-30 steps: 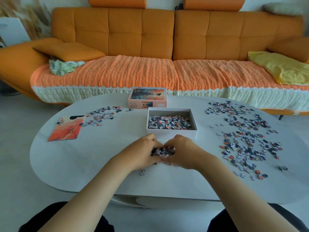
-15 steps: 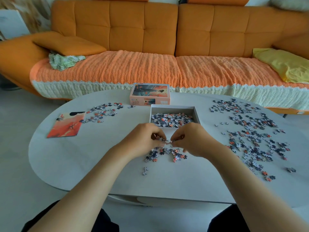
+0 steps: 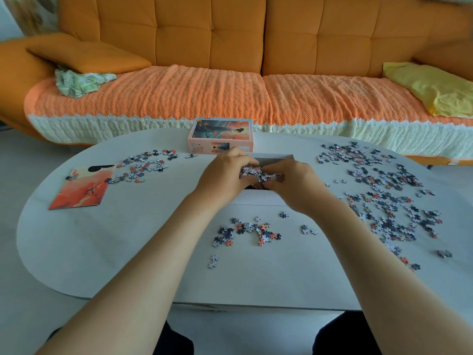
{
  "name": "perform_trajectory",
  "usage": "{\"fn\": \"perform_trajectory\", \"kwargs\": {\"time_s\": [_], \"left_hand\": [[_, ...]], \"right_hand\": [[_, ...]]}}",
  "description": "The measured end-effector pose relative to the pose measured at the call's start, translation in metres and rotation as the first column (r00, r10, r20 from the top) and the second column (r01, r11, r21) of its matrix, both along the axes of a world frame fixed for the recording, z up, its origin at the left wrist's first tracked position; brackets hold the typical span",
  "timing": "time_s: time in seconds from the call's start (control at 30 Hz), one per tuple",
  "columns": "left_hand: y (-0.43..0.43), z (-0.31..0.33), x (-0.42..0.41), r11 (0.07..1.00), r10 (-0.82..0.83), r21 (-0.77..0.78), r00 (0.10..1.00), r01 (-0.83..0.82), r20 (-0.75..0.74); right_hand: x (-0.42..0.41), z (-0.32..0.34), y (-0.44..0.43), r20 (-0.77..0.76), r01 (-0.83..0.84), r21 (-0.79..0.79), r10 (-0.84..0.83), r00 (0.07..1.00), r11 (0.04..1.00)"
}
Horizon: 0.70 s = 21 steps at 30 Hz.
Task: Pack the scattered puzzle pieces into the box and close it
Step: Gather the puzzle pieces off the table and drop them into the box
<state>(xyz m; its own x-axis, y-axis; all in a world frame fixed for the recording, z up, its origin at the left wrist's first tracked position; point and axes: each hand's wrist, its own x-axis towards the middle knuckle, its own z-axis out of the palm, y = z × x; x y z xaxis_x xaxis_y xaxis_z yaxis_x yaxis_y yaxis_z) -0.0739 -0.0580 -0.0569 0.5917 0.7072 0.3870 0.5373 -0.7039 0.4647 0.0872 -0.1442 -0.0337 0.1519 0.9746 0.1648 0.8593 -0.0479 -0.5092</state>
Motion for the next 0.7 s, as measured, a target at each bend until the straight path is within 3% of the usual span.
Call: {"fn": "perform_trajectory", "kwargs": {"time_s": [0.1,0.27,0.47,0.57,0.7], "left_hand": [[-0.001,-0.002,-0.004,1.000,-0.007,0.024,1.000,0.007,-0.022],[-0.004,-0.009,-0.018,0.997,-0.049,0.052,0.985,0.058,-0.168],[-0.031,0.003,-0.027,0.982,-0.084,0.168,0.996,0.083,-0.002],[-0.056,0.005,-0.026,0.982,-0.183,0.040,0.983,0.183,0.020],[-0.074,-0.012,-0.020,0.965,-0.262,-0.079,0.949,0.252,-0.173]], "right_hand": [[0.003,0.001,0.000,0.012,0.017,0.043,-0.017,1.000,0.999],[-0.001,0.003,-0.011,0.052,-0.118,-0.139,0.127,0.991,0.983],[0.007,0.010,-0.035,0.017,-0.123,0.160,0.122,0.992,0.979],[0.012,0.008,-0.049,0.001,-0.134,0.019,0.134,0.991,0.991],[0.019,-0.011,-0.061,0.173,-0.104,-0.194,0.139,0.975,0.975]]}}
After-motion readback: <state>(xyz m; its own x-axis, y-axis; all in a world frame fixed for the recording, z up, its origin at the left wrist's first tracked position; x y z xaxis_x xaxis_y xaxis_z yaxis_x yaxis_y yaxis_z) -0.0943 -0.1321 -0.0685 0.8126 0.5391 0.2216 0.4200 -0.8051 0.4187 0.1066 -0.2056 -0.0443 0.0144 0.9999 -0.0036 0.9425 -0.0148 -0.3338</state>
